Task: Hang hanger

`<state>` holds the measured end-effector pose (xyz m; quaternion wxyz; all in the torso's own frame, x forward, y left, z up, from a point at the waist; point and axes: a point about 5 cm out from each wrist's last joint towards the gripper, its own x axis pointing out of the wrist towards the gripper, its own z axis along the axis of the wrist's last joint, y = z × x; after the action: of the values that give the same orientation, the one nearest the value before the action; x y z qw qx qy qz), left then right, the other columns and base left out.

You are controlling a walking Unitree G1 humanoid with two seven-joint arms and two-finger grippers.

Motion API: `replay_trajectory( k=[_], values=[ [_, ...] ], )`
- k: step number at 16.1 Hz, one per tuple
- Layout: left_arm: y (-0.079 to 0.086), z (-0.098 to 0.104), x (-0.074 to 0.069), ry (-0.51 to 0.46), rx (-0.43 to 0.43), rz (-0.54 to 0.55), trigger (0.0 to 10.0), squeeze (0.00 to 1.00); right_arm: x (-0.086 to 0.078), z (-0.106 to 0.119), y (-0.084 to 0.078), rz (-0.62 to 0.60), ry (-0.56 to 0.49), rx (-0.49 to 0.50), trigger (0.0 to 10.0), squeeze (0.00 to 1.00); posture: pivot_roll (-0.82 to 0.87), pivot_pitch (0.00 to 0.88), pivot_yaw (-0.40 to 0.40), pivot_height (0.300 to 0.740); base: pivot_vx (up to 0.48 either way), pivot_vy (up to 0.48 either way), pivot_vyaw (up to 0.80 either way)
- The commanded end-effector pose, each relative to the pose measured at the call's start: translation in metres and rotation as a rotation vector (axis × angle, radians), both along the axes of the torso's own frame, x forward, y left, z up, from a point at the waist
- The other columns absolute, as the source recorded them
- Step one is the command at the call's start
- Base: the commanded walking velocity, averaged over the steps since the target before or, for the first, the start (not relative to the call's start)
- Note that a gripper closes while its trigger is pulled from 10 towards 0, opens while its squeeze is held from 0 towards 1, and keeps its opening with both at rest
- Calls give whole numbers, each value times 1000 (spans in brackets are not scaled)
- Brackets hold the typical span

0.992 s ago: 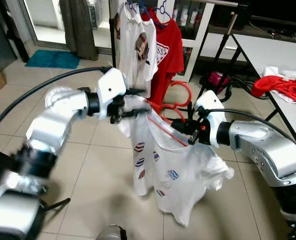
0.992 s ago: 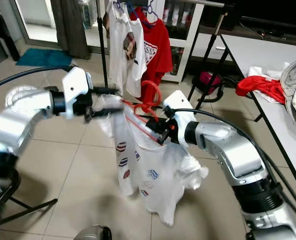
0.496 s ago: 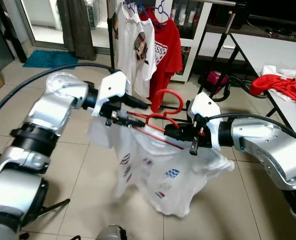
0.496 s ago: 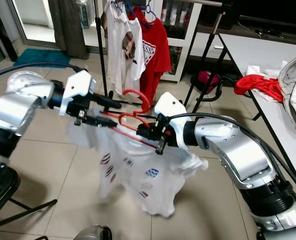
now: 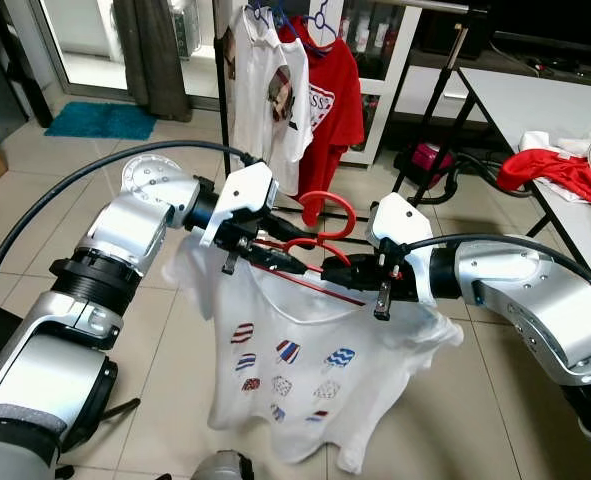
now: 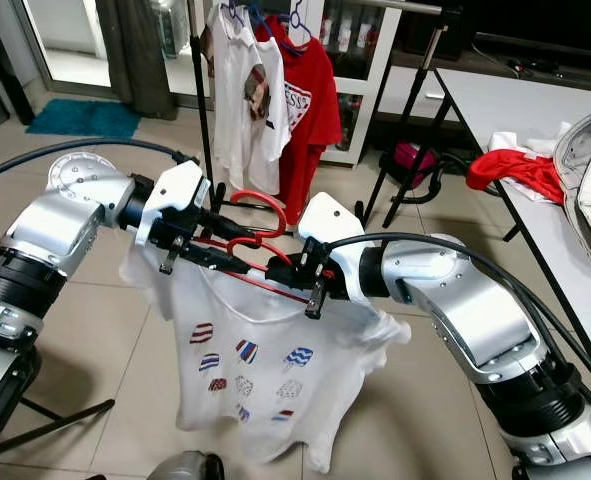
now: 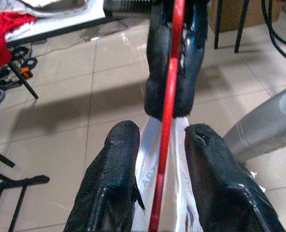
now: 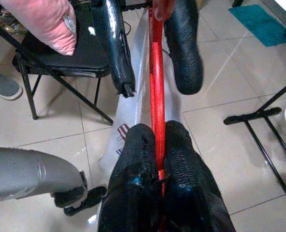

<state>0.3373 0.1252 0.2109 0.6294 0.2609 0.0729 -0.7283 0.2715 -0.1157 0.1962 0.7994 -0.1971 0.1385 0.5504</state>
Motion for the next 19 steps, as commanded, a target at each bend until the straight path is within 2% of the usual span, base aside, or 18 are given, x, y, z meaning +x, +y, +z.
replay_trajectory(
  k=[1, 8, 15, 16, 19],
  values=[
    [-3, 0, -1, -7, 33, -33, 0, 0, -2, 6, 1, 21, -30, -9, 10000, 0, -49, 0, -51, 740, 0, 0, 0],
    [1, -10, -2, -25, 89, -32, 0, 0, -1, 4, 4, 29, -28, -9, 10000, 0, -43, 0, -59, 740, 0, 0, 0],
    [5, -12, -1, -22, 90, -11, 0, 0, -1, 8, 5, 44, -26, 4, 10000, 0, -44, 0, -71, 740, 0, 0, 0],
    [6, -12, -1, -20, 88, -2, 0, 0, 0, 9, 5, 38, -19, 21, 10000, 1000, -42, 0, -74, 740, 0, 0, 0],
    [8, -11, 0, -16, 88, 10, 0, 0, 1, 12, 3, 31, -20, 34, 10000, 1000, -40, 0, -72, 740, 0, 0, 0]
  ],
)
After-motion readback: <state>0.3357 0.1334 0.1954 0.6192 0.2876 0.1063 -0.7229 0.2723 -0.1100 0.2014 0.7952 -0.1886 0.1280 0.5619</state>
